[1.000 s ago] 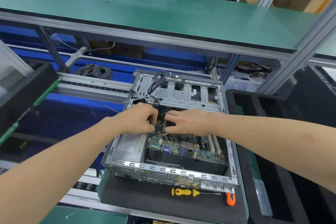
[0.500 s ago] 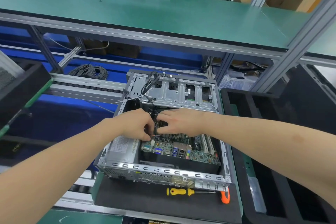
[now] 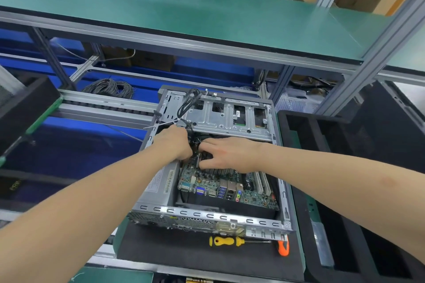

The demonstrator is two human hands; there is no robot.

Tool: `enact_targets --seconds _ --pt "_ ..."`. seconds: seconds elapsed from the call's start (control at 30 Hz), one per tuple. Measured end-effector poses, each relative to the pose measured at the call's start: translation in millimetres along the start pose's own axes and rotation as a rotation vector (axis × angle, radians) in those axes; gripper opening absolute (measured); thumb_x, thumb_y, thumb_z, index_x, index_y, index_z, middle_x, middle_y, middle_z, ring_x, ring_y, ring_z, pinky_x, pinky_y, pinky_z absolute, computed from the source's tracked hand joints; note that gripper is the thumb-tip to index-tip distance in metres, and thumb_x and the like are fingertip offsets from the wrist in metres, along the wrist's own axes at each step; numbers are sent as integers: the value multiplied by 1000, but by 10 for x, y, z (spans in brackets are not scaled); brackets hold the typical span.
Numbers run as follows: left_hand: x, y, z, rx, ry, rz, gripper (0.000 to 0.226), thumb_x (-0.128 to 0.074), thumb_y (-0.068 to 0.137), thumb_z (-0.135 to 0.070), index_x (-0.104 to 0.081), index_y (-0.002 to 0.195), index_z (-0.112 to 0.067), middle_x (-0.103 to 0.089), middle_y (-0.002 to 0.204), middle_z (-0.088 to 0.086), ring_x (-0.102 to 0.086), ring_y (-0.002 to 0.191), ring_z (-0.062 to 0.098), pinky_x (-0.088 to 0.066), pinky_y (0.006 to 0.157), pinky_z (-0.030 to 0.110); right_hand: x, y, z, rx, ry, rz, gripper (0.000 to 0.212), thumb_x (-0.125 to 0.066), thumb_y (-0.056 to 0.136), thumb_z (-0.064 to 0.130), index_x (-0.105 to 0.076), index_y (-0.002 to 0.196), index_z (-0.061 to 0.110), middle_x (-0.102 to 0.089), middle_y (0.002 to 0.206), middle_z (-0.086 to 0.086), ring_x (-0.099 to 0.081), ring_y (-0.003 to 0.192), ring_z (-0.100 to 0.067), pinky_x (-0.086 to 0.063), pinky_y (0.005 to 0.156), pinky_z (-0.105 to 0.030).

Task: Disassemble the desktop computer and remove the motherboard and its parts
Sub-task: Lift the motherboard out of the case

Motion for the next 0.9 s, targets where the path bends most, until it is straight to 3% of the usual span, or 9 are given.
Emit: enact_targets --seconds 0.1,0.2,0.3,0.4,0.57,0.7,0.9 --pt "39 67 -12 2 -35 29 17 -72 77 -20 -57 79 -14 -59 82 4 -59 65 18 -46 53 29 -6 54 -12 -15 -11 14 79 -64 68 -11 -39 137 20 -42 125 -18 -46 109 -30 -22 47 -28" --pt "28 81 1 -27 -103 69 13 -67 82 -24 -62 80 -12 -66 82 6 -63 68 21 -49 57 30 -21 61 66 -27 4 -12 78 -65 70 -9 -40 139 19 -43 123 -17 -45 106 -30 -34 55 -33" --pt "-21 70 20 -83 -170 132 20 -68 87 -25 -74 98 -10 -73 101 9 -69 95 25 -58 79 37 -30 21 199 12 19 -20 79 -67 69 -8 -37 137 20 -41 125 -19 -45 110 -33 -44 53 -36" --pt "-25 50 49 -105 -265 150 22 -75 85 -26 -79 103 -14 -76 105 5 -69 104 24 -57 92 38 6 -20 214 3 26 -13 83 -68 66 -10 -35 135 21 -39 129 -21 -43 117 -35 -46 47 -36" --pt "4 51 74 -175 -264 106 21 -69 94 -33 -80 104 -18 -75 107 3 -66 101 23 -53 85 33 112 -56 -10 -31 90 -6 82 -62 65 -13 -39 136 22 -40 128 -18 -36 96 -24 -39 42 -32" --pt "39 4 108 -286 -232 137 21 -63 99 -33 -75 114 -24 -70 109 -6 -61 100 16 -44 83 28 77 -66 -17 -42 120 1 83 -63 66 -14 -40 136 23 -40 134 -17 -11 87 -14 -27 39 -28" --pt "24 -27 122 -398 -236 111 8 -60 102 -35 -67 104 -37 -62 98 -19 -57 95 8 -40 82 25 150 -120 31 -24 150 -59 80 -62 64 -12 -41 134 21 -42 131 -17 -43 102 -26 -36 49 -32"
Point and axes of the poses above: each hand's wrist, its own y-axis towards the middle knuckle, its own x-axis out of the back of the hand, z = x × y, the point moved 4 cm from there along y, towards the middle knuckle
